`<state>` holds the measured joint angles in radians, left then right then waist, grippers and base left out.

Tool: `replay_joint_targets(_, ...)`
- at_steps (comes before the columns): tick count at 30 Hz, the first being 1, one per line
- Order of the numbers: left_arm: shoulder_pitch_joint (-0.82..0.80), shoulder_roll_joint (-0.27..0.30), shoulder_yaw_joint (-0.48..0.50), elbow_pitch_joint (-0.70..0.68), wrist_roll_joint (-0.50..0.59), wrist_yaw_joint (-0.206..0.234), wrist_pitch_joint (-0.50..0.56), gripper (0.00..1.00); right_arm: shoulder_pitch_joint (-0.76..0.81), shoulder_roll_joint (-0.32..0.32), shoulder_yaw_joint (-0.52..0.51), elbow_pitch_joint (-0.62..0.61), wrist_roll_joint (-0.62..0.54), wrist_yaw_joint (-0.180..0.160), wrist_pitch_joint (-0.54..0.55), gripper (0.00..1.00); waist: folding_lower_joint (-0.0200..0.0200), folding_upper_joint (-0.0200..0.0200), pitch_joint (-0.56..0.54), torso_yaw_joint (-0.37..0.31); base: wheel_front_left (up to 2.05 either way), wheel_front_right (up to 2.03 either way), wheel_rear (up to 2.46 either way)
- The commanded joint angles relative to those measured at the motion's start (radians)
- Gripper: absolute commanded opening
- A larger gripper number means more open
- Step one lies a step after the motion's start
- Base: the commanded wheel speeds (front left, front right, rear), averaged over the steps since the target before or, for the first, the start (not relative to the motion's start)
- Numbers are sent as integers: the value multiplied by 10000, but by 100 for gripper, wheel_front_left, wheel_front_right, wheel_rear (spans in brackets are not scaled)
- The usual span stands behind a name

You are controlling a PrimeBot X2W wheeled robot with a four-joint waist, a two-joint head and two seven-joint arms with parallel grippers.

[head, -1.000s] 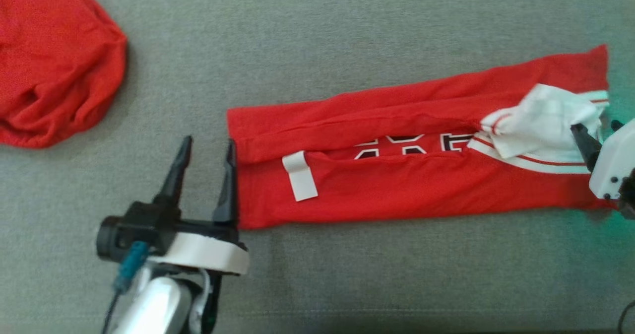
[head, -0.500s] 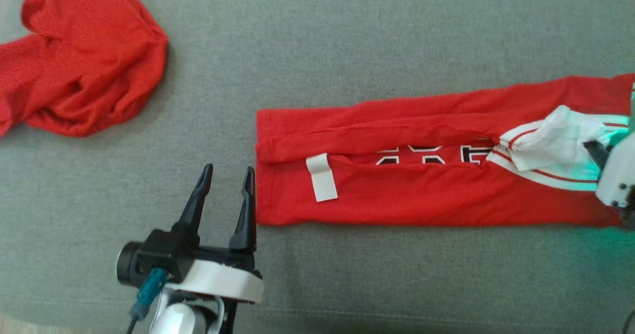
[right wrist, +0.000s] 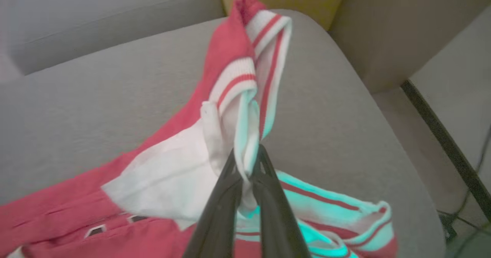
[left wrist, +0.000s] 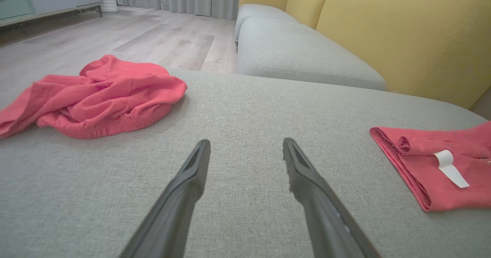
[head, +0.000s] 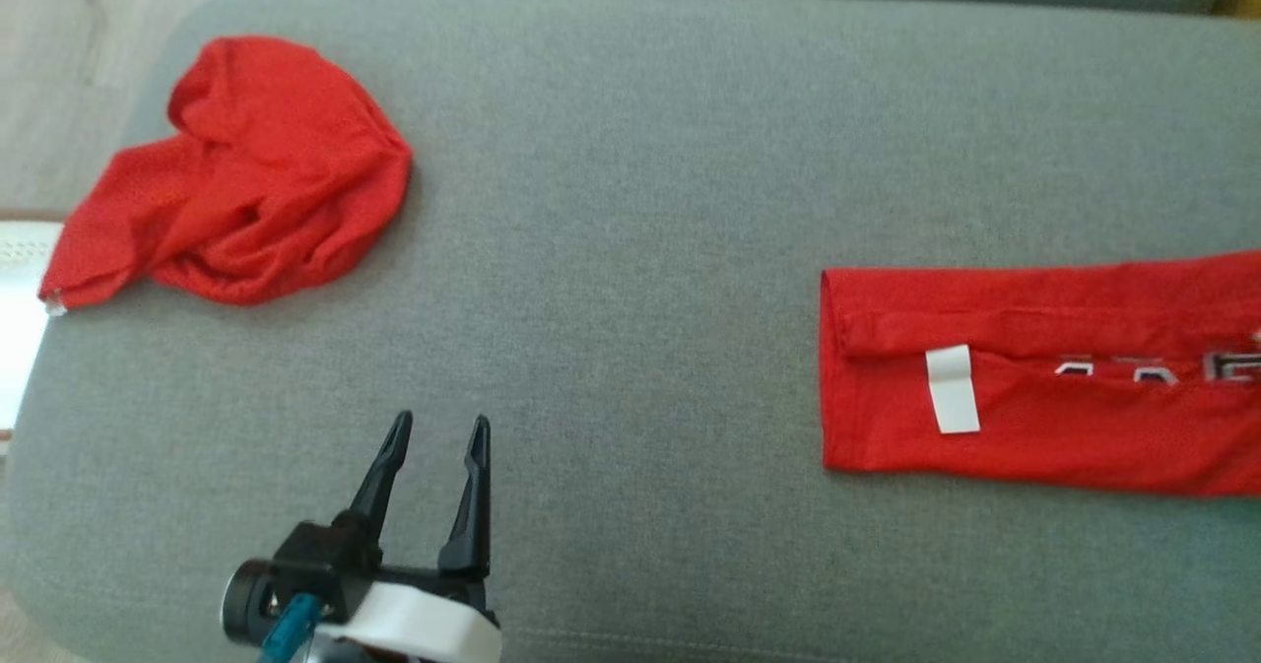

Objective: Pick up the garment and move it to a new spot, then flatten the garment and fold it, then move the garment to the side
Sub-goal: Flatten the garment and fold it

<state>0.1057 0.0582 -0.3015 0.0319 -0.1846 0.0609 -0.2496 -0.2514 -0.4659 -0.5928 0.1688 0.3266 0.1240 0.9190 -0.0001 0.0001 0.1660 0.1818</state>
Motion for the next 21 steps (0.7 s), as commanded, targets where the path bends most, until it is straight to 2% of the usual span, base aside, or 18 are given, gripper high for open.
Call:
replay_joint_targets(1, -98, -60, 437, -267, 24, -60, -121, 100, -16, -332, 432, -614, 278, 67, 117, 0, 1, -1, -273, 64, 0, 0, 0)
replay_joint_targets(6, 131, -75, 287, -237, -190, 15, -121, 100, 288, 454, 2232, -2009, 1070, 67, 629, 0, 1, -1, -555, -86, 0, 0, 0)
replay_joint_targets(7, 187, -76, 179, -210, -195, 42, -122, 100, 489, 1068, 3090, -2507, 981, 67, 686, 0, 1, -1, -606, -163, 0, 0, 0)
replay_joint_targets(9, 185, -77, 100, -189, -127, 50, -122, 100, 684, 1703, 3783, -2670, 870, 67, 535, 0, 1, -1, -629, -204, 0, 0, 0)
replay_joint_targets(15, 90, -78, 97, -175, -41, 60, -122, 100, 914, 3611, 5305, -2062, 293, 67, -747, 0, 1, -1, -653, -188, 0, 0, 0)
replay_joint_targets(18, 72, -78, 129, -112, 23, 49, -122, 100, 686, 4019, 5586, -1322, 88, 67, -1618, 0, 1, -1, -631, -220, 0, 0, 0)
replay_joint_targets(21, 50, -79, 80, -71, 36, 13, -122, 100, 374, 4137, 5801, -537, -9, 67, -2318, 0, 1, -1, -599, -238, 0, 0, 0)
